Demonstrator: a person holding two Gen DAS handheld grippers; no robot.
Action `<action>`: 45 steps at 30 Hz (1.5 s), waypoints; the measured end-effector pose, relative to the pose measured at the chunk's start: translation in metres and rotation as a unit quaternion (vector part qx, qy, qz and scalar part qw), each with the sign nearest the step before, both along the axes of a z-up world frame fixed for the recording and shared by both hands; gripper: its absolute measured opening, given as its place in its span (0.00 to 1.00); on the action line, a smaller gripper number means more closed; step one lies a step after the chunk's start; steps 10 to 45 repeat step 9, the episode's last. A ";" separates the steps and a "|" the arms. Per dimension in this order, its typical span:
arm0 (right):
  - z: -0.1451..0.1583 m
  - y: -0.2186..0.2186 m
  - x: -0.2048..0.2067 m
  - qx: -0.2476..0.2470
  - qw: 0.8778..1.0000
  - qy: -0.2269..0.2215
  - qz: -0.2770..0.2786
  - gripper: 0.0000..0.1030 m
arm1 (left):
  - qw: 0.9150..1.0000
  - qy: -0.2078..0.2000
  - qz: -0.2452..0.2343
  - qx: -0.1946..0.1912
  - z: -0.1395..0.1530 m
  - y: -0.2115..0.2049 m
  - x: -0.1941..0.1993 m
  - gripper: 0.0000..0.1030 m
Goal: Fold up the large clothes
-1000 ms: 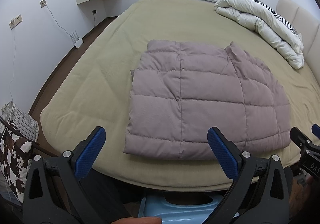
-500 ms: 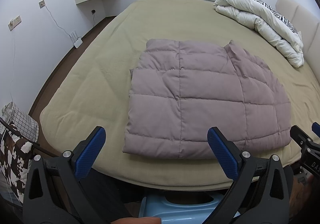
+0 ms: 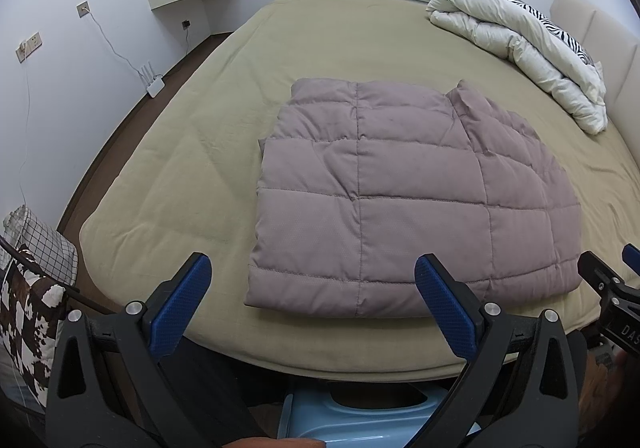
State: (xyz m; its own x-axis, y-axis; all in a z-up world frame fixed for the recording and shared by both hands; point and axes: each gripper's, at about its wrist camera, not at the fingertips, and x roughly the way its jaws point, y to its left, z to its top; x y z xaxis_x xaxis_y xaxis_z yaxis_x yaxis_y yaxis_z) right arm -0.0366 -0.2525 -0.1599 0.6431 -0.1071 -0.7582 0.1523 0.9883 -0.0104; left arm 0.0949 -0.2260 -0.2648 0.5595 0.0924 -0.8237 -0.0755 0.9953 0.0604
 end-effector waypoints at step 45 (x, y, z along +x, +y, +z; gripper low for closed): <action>-0.001 -0.004 0.003 0.002 1.000 0.004 0.003 1.00 | 1.000 -0.011 -0.003 0.005 0.000 -0.001 -0.001 1.00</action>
